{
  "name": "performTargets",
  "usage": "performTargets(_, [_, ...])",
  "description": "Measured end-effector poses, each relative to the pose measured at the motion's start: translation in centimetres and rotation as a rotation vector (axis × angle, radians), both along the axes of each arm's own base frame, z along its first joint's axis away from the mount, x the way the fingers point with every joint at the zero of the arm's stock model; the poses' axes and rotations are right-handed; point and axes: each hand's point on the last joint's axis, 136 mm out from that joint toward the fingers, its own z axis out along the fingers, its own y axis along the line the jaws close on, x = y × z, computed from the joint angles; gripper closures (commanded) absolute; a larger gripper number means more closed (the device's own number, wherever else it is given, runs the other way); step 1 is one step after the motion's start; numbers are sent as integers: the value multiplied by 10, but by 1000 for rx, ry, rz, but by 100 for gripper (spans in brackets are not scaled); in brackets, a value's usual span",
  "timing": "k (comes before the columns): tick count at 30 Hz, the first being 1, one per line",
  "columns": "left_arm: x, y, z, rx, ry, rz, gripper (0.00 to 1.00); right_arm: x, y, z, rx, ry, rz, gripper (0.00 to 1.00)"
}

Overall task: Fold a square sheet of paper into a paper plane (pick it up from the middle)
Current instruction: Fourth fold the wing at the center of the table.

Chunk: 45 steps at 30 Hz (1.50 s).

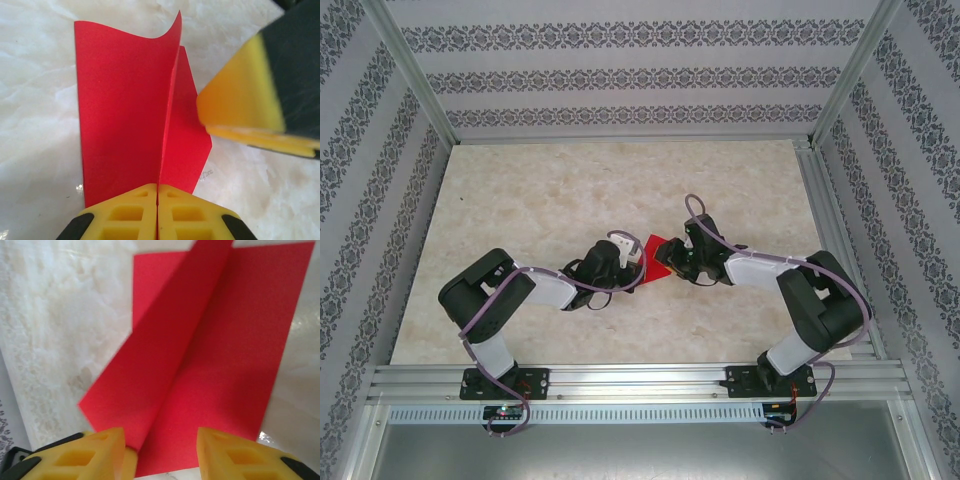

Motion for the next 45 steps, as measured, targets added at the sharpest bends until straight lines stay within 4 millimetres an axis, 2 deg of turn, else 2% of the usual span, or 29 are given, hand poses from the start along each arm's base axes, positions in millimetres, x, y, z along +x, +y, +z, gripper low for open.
performTargets(3, [0,1,0,-20,30,22,92,0,3,-4,4,18,10,57])
performTargets(10, [1,7,-3,-54,89,63,92,9,12,2,30,6,26,57])
performTargets(18, [2,6,0,-108,143,77,91,8,16,-7,17,27,40,56])
performTargets(23, [1,7,0,-130,177,81,87,6,19,-12,-1,39,61,55])
performTargets(32, [-2,9,-3,-127,207,87,70,9,18,-17,-37,73,63,51])
performTargets(42, [-13,23,6,-86,199,84,71,10,18,-17,-59,75,61,48])
performTargets(45, [-16,24,2,-69,207,79,71,11,18,-17,-67,82,58,47])
